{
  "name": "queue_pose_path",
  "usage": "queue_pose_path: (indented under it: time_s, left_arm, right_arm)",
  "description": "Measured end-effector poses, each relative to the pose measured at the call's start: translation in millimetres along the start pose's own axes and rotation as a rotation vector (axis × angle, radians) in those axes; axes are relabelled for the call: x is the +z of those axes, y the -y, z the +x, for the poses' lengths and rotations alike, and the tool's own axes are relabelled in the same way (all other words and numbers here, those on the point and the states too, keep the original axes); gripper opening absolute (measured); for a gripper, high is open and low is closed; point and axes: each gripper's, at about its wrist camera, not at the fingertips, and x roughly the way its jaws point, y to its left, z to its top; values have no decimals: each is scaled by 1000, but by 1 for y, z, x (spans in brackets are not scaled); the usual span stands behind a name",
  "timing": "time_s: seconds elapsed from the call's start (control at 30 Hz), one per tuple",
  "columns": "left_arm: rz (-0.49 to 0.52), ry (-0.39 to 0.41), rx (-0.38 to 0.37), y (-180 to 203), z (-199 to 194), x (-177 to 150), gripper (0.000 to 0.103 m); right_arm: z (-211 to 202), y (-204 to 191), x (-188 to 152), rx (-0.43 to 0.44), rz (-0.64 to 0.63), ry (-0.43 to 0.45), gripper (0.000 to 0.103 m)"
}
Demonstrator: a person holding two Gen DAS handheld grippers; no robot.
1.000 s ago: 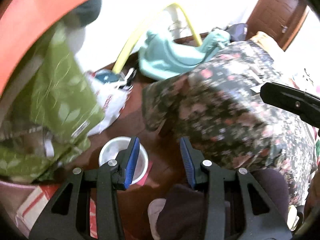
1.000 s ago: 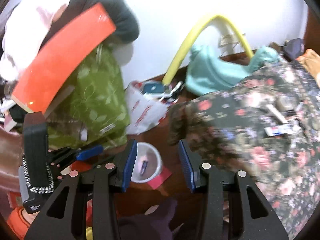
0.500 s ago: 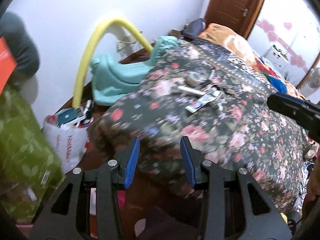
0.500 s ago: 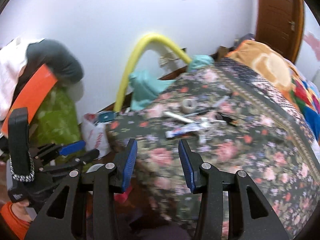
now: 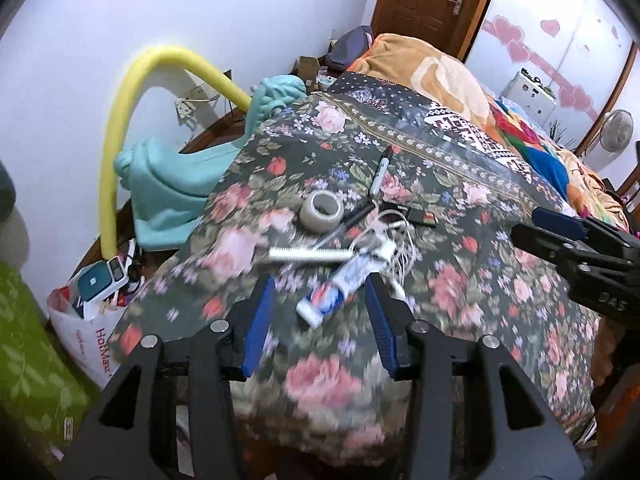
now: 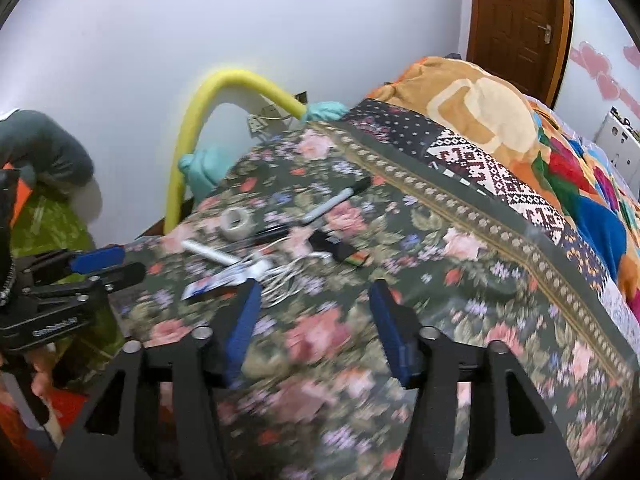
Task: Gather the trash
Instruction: 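Grasp the white tape roll with the left tool while the right tool grasps the black card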
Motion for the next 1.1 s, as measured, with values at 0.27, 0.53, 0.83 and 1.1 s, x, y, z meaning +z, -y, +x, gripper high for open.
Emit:
queue_pose_path:
  time_s: [0.27, 0.53, 0.83, 1.1]
  left_arm:
    - [11, -23, -19, 3, 50, 30, 46]
    - [6, -54, -25, 4, 88, 40, 46]
    - [5, -72, -7, 2, 110, 41, 46]
    - [53, -60, -22, 7, 98, 43, 38]
  right_arm:
    - [96, 23, 15, -2, -125, -155, 55]
    - [145, 26, 24, 66, -188, -208, 55]
    - [157, 37, 33, 130, -110, -184, 28]
    - [127, 46, 24, 120, -54, -148, 23]
